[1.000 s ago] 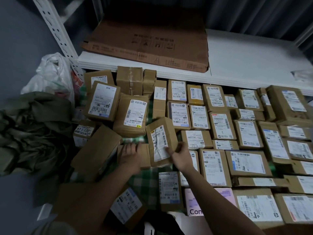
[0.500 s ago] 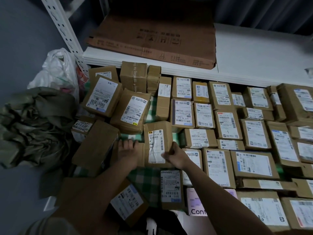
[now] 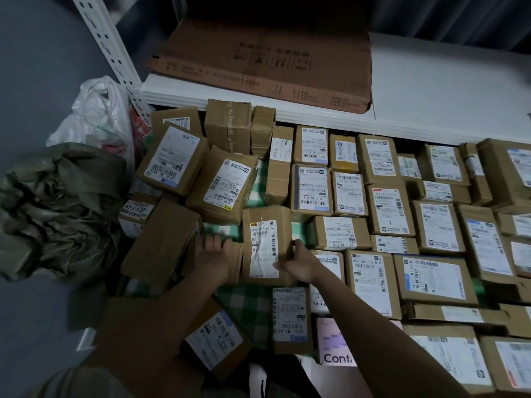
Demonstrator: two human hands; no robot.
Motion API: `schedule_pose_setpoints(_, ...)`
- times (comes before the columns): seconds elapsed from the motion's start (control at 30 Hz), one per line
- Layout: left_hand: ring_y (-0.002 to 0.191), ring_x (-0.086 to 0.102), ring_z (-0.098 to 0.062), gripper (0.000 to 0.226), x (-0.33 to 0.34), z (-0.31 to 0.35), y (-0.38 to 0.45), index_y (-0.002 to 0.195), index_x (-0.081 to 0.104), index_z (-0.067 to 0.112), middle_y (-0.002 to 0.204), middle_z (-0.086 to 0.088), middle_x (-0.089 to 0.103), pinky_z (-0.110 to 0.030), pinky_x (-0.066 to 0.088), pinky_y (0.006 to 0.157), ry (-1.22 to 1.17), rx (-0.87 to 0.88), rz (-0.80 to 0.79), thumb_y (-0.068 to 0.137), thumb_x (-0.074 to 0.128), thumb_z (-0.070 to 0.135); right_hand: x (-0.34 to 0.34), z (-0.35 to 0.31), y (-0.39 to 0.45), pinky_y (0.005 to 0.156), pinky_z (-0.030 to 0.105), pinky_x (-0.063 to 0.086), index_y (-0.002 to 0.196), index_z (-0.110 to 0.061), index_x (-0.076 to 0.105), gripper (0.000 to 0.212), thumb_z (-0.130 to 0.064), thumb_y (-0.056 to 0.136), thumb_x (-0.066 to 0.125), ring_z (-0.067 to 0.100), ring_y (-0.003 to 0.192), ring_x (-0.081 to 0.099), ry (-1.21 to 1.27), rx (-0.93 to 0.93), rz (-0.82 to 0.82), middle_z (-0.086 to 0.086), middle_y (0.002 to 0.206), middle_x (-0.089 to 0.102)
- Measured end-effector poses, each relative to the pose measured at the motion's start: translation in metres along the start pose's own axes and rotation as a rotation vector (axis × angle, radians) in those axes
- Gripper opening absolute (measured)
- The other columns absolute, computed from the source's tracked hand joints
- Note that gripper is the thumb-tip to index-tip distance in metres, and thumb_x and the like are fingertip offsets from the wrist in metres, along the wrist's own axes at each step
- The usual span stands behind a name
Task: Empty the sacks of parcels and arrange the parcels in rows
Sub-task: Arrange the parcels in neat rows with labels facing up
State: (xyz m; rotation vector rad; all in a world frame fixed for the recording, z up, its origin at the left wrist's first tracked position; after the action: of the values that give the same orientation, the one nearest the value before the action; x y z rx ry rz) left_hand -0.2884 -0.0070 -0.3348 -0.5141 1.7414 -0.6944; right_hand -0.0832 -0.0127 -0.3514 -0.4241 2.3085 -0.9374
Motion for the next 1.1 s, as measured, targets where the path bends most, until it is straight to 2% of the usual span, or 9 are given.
schedule_pose_setpoints(0.23,0.144,0.002,-0.038,0.110,-0.002,0.000,-0.004,0.150,-0.002,0.016,0.155,-0.019,0.003,-0.054,0.001,0.117,0.002,0.007,-0.018,0.076,0.066,0.059,-0.016,-0.005,-0.013,0.097,0.039,0.048,0.149,-0.016,0.023,0.079,-0.019,0.086,0.071,0.027,0.117,0.056,0.015,-0.091,0.060,0.009,0.133,0.057)
schedule_pose_setpoints(0.37,0.144,0.002,-0.039,0.113,-0.001,-0.003,-0.003,0.151,-0.003,0.017,0.155,-0.020,0.002,-0.054,0.001,0.117,0.083,0.021,-0.035,0.074,0.068,0.058,-0.035,-0.012,-0.019,0.093,0.037,0.047,0.150,-0.019,0.025,0.076,-0.013,0.087,0.067,0.023,0.110,0.055,0.000,-0.149,0.060,0.007,0.132,0.056)
schedule_pose_setpoints(0.5,0.145,0.001,-0.039,0.110,-0.004,-0.003,-0.006,0.151,-0.004,0.018,0.156,-0.020,0.000,-0.054,0.001,0.117,0.141,0.046,-0.051,0.077,0.066,0.058,-0.049,-0.016,-0.023,0.100,0.044,0.046,0.150,-0.022,0.026,0.077,-0.007,0.086,0.066,0.025,0.121,0.051,0.018,-0.184,0.061,0.004,0.132,0.053)
schedule_pose_setpoints(0.57,0.145,0.001,-0.038,0.106,-0.005,-0.004,-0.008,0.151,-0.003,0.018,0.157,-0.019,0.000,-0.054,0.002,0.117,0.143,0.054,-0.054,0.079,0.065,0.056,-0.053,-0.019,-0.024,0.100,0.043,0.046,0.149,-0.022,0.028,0.076,-0.005,0.086,0.065,0.024,0.121,0.052,0.042,-0.187,0.048,0.001,0.127,0.054)
schedule_pose_setpoints(0.73,0.143,0.007,-0.038,0.106,-0.005,-0.009,-0.008,0.151,-0.002,0.020,0.156,-0.018,0.004,-0.052,0.007,0.118,0.139,0.051,-0.003,0.078,0.067,0.052,-0.046,-0.019,-0.029,0.099,0.036,0.045,0.149,-0.018,0.029,0.071,-0.009,0.089,0.064,0.024,0.126,0.050,0.127,-0.116,-0.010,0.005,0.137,0.053)
schedule_pose_setpoints(0.83,0.144,0.005,-0.038,0.109,-0.004,-0.007,-0.008,0.151,-0.006,0.019,0.156,-0.017,0.002,-0.052,0.006,0.118,0.135,0.016,-0.013,0.078,0.067,0.053,-0.032,-0.013,-0.031,0.096,0.032,0.043,0.146,-0.013,0.033,0.063,-0.011,0.091,0.062,0.021,0.118,0.052,0.084,-0.073,-0.041,0.008,0.137,0.054)
schedule_pose_setpoints(0.93,0.144,0.003,-0.038,0.111,-0.005,-0.005,-0.008,0.151,-0.008,0.018,0.157,-0.016,0.002,-0.052,0.005,0.118,0.146,-0.013,-0.024,0.078,0.067,0.055,-0.022,-0.008,-0.029,0.094,0.029,0.041,0.141,-0.010,0.041,0.048,-0.009,0.095,0.056,0.018,0.111,0.050,0.150,-0.025,-0.090,0.008,0.136,0.054)
schedule_pose_setpoints(1.0,0.144,0.005,-0.037,0.112,-0.006,-0.005,-0.008,0.151,-0.007,0.018,0.156,-0.016,0.004,-0.053,0.006,0.117,0.154,-0.020,-0.012,0.077,0.067,0.056,-0.018,-0.005,-0.025,0.096,0.032,0.043,0.135,-0.011,0.047,0.038,-0.009,0.097,0.052,0.020,0.112,0.052,0.169,0.007,-0.131,0.005,0.130,0.057)
schedule_pose_setpoints(1.1,0.144,0.006,-0.038,0.110,-0.007,-0.006,-0.009,0.151,-0.006,0.017,0.155,-0.017,0.005,-0.053,0.006,0.117,0.152,-0.020,0.000,0.078,0.067,0.054,-0.012,-0.003,-0.016,0.092,0.036,0.050,0.125,-0.006,0.054,0.027,-0.012,0.100,0.049,0.023,0.103,0.060,0.244,0.092,-0.190,0.005,0.111,0.063)
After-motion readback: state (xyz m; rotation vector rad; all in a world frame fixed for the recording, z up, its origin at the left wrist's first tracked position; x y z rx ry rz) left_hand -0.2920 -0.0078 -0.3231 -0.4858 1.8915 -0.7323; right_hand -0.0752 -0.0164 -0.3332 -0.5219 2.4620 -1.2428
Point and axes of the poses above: each hand's wrist, its own y-axis towards the middle knuckle, its own x-axis out of the palm, z = x × y, the point moved 2 cm from there along y, towards the middle knuckle
